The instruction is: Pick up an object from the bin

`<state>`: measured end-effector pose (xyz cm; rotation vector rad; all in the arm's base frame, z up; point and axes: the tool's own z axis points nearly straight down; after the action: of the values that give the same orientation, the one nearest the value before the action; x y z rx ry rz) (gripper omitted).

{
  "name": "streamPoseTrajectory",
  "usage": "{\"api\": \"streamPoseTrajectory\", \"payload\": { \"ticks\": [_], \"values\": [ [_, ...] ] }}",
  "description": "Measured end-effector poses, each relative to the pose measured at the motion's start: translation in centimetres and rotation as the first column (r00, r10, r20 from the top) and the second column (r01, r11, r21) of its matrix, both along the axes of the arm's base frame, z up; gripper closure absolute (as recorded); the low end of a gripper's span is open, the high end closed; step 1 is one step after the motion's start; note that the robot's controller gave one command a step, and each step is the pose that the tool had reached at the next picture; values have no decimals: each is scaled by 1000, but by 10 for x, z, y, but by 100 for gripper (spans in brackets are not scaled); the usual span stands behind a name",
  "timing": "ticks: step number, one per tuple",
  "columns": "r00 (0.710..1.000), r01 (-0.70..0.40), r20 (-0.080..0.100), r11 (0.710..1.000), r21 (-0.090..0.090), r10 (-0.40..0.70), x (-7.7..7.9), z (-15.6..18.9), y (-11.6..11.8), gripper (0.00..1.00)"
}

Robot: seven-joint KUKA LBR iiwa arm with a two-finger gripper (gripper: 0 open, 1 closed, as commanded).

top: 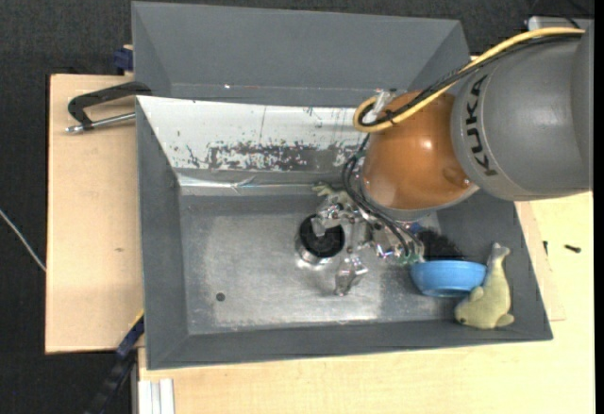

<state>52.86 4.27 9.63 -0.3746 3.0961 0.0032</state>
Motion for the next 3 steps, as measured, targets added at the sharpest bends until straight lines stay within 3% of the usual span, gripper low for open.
{"api": "streamPoseTrajectory", "payload": {
  "ticks": [1, 2, 3],
  "values": [
    [1000, 1, -2, 1000, 0, -1, 0, -1, 0, 100],
    [1000, 1, -20, 1000, -3, -1, -5, -4, -2, 0],
    [1000, 2, 2, 1000, 0, -2, 1, 0, 0, 100]
  ]
}}
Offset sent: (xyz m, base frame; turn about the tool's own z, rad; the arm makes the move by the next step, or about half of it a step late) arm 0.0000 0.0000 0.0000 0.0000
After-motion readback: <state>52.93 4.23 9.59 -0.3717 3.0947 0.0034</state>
